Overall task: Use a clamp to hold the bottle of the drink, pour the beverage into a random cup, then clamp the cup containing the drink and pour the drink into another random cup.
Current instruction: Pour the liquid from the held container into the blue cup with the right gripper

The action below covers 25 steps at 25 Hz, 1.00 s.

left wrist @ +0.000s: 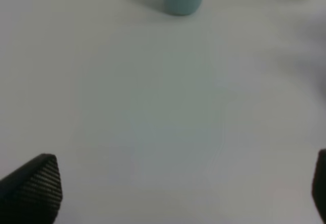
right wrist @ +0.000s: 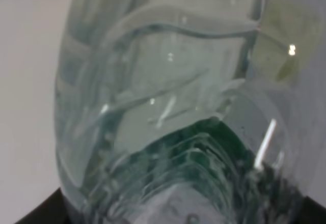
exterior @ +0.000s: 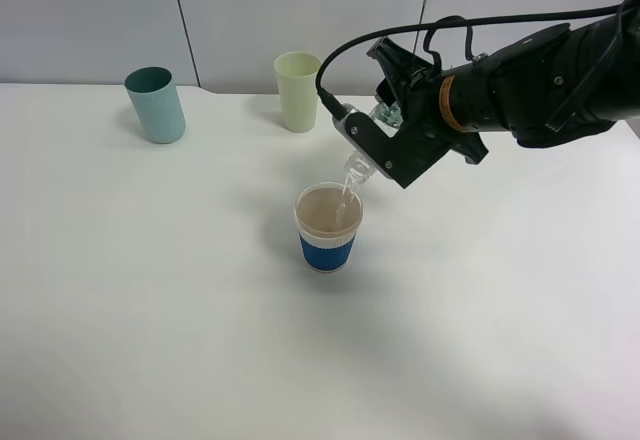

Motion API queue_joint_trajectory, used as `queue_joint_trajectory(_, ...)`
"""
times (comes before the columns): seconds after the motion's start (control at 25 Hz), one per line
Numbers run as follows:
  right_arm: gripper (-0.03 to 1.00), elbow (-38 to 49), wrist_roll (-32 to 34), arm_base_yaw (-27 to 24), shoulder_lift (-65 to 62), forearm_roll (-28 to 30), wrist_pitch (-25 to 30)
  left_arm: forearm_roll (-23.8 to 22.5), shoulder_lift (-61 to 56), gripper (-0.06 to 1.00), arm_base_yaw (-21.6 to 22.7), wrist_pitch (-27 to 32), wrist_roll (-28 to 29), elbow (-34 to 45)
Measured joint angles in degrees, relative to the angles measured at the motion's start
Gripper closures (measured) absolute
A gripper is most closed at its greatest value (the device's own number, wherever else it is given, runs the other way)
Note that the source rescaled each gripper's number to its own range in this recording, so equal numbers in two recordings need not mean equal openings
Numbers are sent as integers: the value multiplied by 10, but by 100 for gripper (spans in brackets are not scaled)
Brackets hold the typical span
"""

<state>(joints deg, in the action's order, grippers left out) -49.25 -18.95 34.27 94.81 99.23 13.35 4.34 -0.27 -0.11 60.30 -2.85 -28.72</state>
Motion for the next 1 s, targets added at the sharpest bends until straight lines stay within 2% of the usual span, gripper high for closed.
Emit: queue_joint_trajectory(1.0,97,-11,-2,31,0,0,32,0,0,-6,0,0,0,0)
